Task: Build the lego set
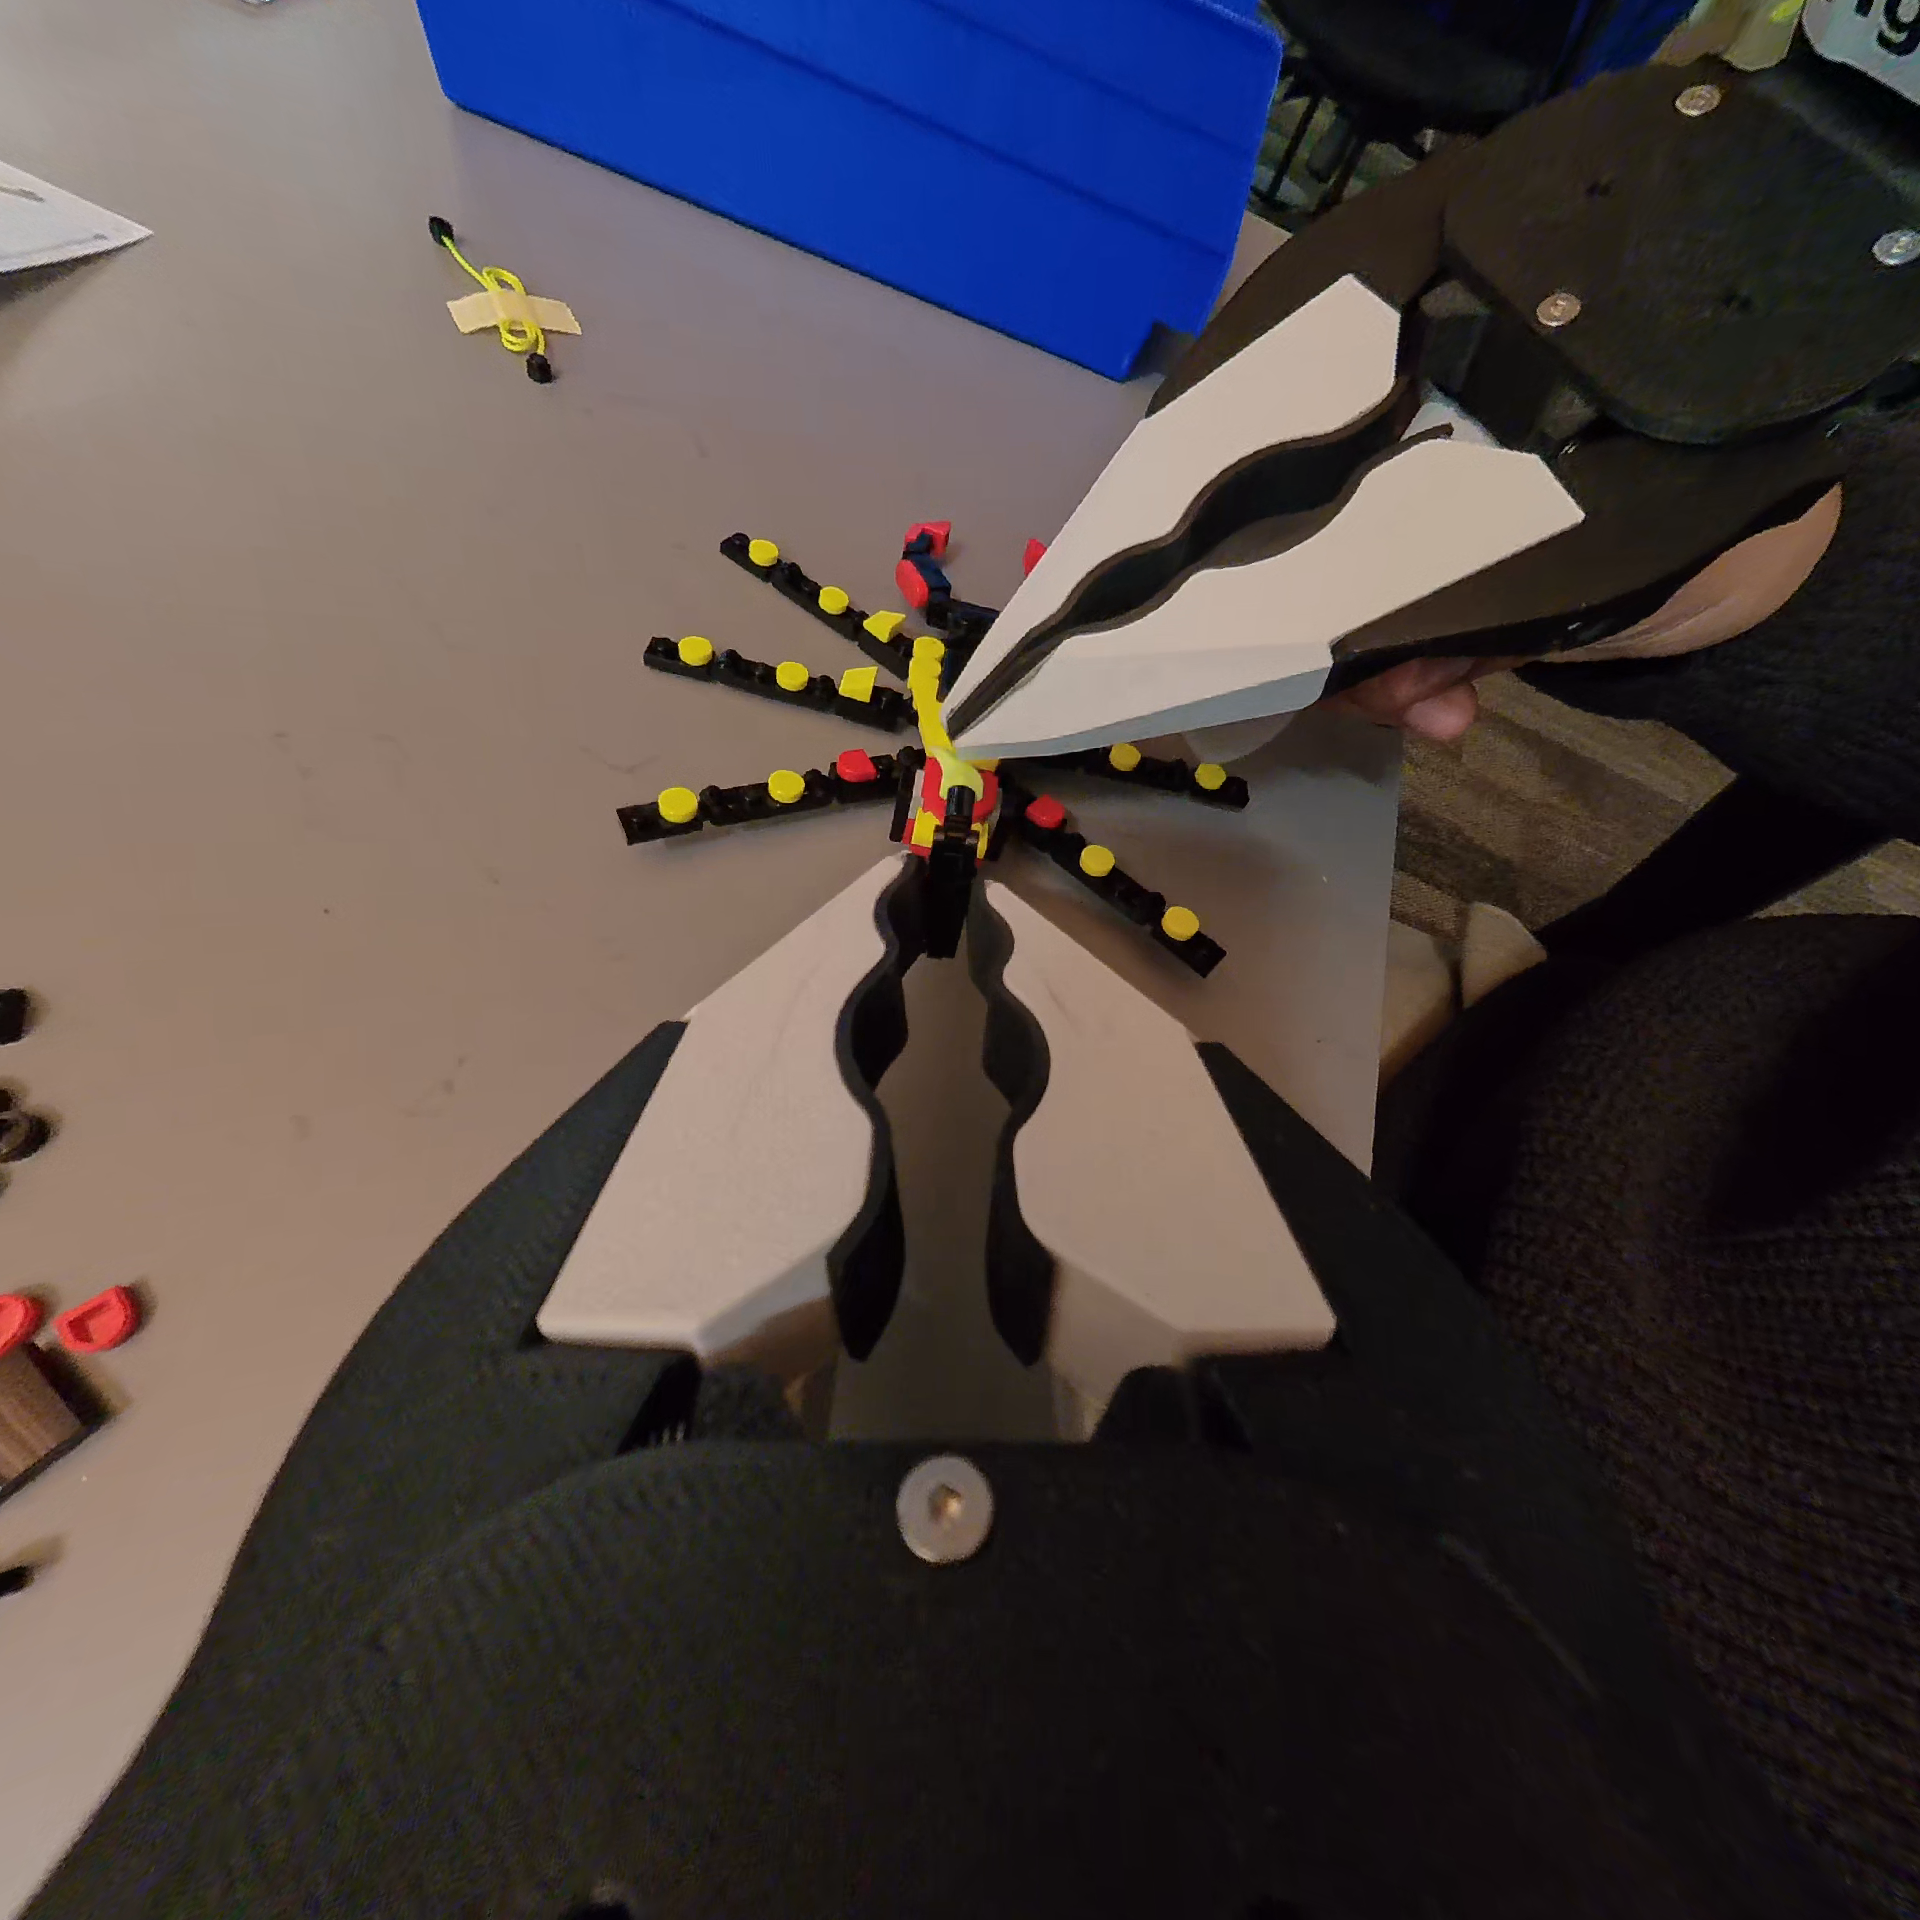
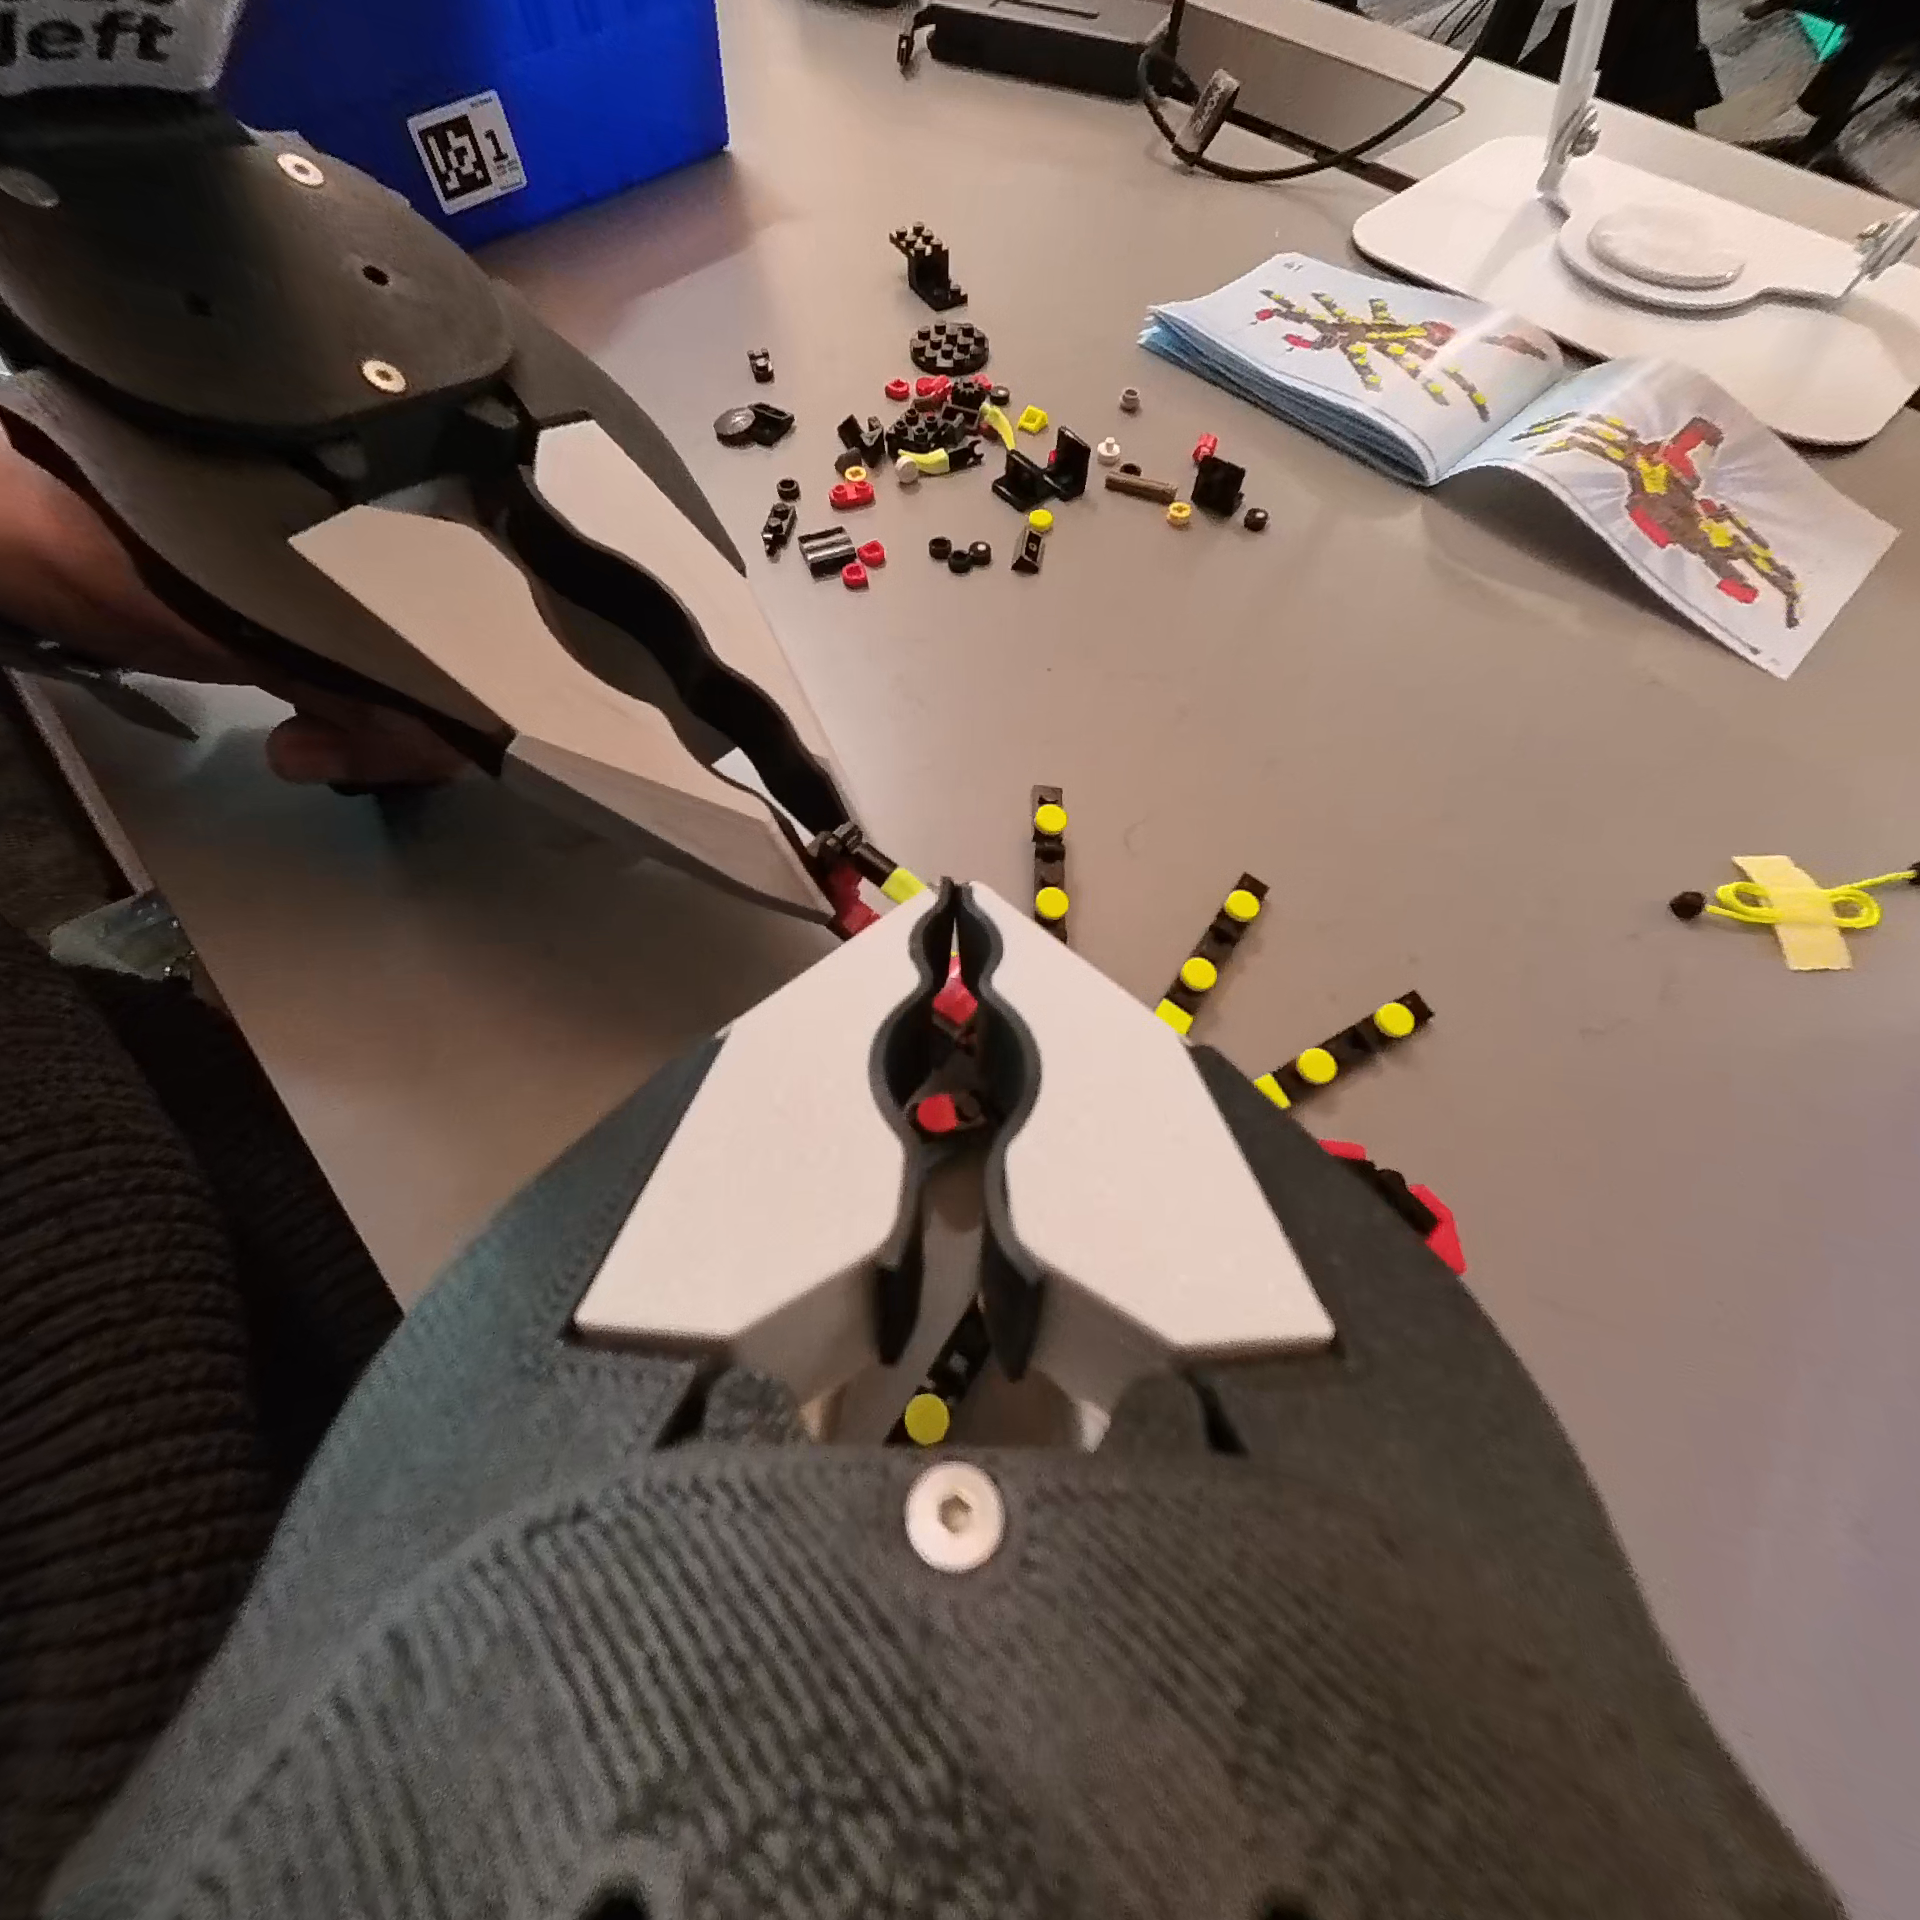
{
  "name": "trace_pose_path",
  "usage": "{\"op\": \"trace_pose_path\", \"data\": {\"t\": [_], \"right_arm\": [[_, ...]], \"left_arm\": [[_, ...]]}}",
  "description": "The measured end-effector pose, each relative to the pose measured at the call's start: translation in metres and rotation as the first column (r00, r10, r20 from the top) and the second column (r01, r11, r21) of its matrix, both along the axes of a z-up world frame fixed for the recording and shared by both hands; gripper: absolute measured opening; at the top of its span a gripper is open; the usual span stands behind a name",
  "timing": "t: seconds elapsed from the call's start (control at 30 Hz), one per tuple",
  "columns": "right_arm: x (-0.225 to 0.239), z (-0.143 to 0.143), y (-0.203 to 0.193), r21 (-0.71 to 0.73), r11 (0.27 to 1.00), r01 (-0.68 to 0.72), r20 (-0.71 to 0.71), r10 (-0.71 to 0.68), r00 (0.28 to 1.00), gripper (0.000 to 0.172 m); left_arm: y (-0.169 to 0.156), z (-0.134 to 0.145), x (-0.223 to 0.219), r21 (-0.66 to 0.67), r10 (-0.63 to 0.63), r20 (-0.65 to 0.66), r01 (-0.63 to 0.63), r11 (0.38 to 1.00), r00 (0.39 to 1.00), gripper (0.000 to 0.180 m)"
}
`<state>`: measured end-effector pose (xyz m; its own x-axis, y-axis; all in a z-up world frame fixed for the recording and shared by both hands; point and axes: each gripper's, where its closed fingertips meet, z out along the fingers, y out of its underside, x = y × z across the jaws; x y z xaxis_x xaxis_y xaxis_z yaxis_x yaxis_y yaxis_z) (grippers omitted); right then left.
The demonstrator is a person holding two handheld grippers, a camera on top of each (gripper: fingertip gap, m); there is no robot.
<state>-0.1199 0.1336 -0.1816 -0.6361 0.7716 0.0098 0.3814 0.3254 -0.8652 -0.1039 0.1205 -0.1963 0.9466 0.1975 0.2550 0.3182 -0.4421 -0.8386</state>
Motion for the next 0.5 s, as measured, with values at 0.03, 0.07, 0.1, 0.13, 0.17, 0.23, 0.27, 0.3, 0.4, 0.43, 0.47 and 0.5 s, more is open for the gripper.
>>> {"op": "trace_pose_path", "data": {"t": [0.03, 0.07, 0.1, 0.13, 0.17, 0.23, 0.27, 0.3, 0.4, 0.43, 0.47, 0.5], "right_arm": [[-0.001, 0.001, 0.001, 0.001, 1.000, 0.003, -0.003, -0.003, 1.000, 0.000], [-0.002, 0.004, 0.003, 0.000, 1.000, 0.013, -0.018, -0.013, 1.000, 0.000], [-0.004, 0.009, 0.006, -0.011, 0.999, 0.030, -0.041, -0.030, 0.999, 0.000], [-0.006, 0.014, 0.008, -0.031, 0.999, 0.044, -0.059, -0.045, 0.997, 0.000], [-0.007, 0.018, 0.011, -0.050, 0.997, 0.054, -0.064, -0.057, 0.996, 0.000], [-0.009, 0.018, 0.016, -0.080, 0.995, 0.067, -0.044, -0.070, 0.997, 0.000], [-0.009, 0.017, 0.020, -0.084, 0.993, 0.077, -0.030, -0.079, 0.996, 0.001], [-0.010, 0.016, 0.023, -0.086, 0.993, 0.085, -0.019, -0.087, 0.996, 0.002], [-0.011, 0.010, 0.027, -0.080, 0.992, 0.096, 0.010, -0.096, 0.995, 0.004], [-0.010, 0.007, 0.027, -0.071, 0.993, 0.094, 0.024, -0.092, 0.995, 0.005], [-0.009, 0.003, 0.027, -0.055, 0.994, 0.090, 0.041, -0.088, 0.995, 0.006], [-0.007, -0.002, 0.026, -0.032, 0.996, 0.085, 0.057, -0.083, 0.995, 0.007]], "left_arm": [[0.000, 0.000, 0.000, 0.001, -0.001, 0.001, 0.001, 1.000, 1.000, 0.005], [0.000, 0.000, 0.000, -0.001, -0.001, 0.002, 0.001, 1.000, 1.000, 0.005], [0.000, -0.001, 0.000, -0.004, -0.001, 0.005, 0.001, 1.000, 1.000, 0.005], [0.000, -0.001, 0.000, -0.008, 0.001, 0.011, -0.001, 1.000, 1.000, 0.005], [-0.001, -0.002, -0.001, -0.009, 0.006, 0.017, -0.006, 1.000, 1.000, 0.005], [-0.002, -0.004, -0.002, -0.014, 0.016, 0.040, -0.015, 1.000, 0.999, 0.005], [-0.002, -0.004, -0.002, -0.014, 0.019, 0.053, -0.018, 1.000, 0.998, 0.005], [-0.003, -0.004, -0.003, -0.013, 0.021, 0.065, -0.020, 1.000, 0.998, 0.006], [-0.004, -0.006, -0.003, -0.015, 0.026, 0.089, -0.025, 1.000, 0.996, 0.006], [-0.004, -0.006, -0.003, -0.015, 0.025, 0.091, -0.024, 1.000, 0.996, 0.006], [-0.004, -0.007, -0.003, -0.019, 0.025, 0.094, -0.023, 1.000, 0.995, 0.006], [-0.004, -0.007, -0.002, -0.023, 0.023, 0.097, -0.021, 1.000, 0.995, 0.006]]}}
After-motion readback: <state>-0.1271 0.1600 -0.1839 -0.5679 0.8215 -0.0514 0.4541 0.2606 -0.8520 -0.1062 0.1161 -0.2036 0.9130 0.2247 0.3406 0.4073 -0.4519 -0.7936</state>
